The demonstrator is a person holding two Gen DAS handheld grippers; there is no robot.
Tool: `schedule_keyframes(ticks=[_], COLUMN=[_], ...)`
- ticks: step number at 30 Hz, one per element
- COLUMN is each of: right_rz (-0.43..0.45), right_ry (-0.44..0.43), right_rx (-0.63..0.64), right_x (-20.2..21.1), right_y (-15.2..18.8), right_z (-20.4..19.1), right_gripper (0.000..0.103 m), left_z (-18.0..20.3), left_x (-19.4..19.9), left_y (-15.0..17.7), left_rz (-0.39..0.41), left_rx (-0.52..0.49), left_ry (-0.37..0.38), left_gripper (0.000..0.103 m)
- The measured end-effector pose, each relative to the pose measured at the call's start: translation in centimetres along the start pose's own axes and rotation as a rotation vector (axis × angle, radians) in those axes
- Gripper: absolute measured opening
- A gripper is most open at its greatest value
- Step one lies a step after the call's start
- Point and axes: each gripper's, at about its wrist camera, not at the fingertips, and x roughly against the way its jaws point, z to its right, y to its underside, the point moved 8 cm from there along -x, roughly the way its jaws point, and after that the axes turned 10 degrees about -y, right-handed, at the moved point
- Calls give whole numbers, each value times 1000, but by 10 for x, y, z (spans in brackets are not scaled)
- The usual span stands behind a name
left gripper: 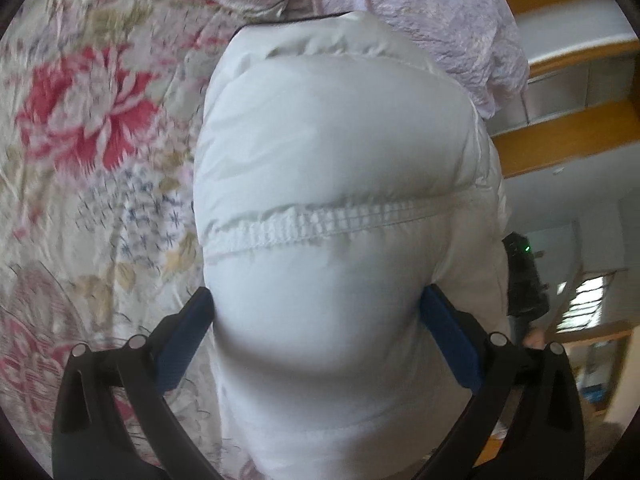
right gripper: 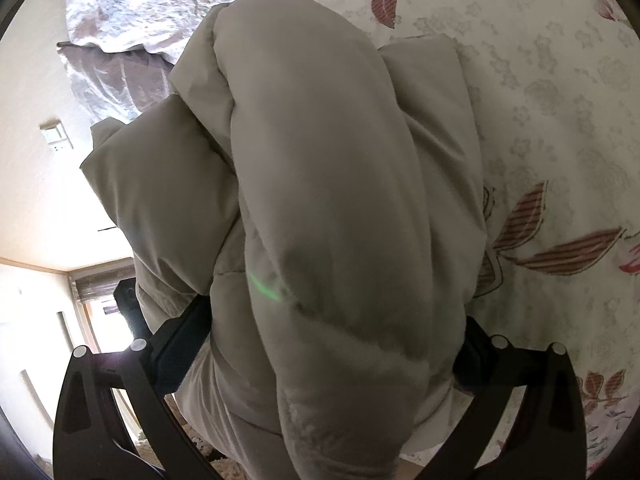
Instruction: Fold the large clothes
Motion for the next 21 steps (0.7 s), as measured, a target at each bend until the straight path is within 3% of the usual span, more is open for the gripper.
schedule_keyframes(ticks=[12, 21], right_rz=[68, 101], right_ry=[-55, -163], right_rx=[9, 57], right_x=[2, 4], right_y=[10, 22], right_z=[2, -16], right_gripper=[101, 69], left_z=[-16, -21], left_x=[-17, 21], left_y=[13, 11], left_rz=[5, 53], left_rx=[177, 160], left_ry=[170, 199], left_gripper=[101, 85])
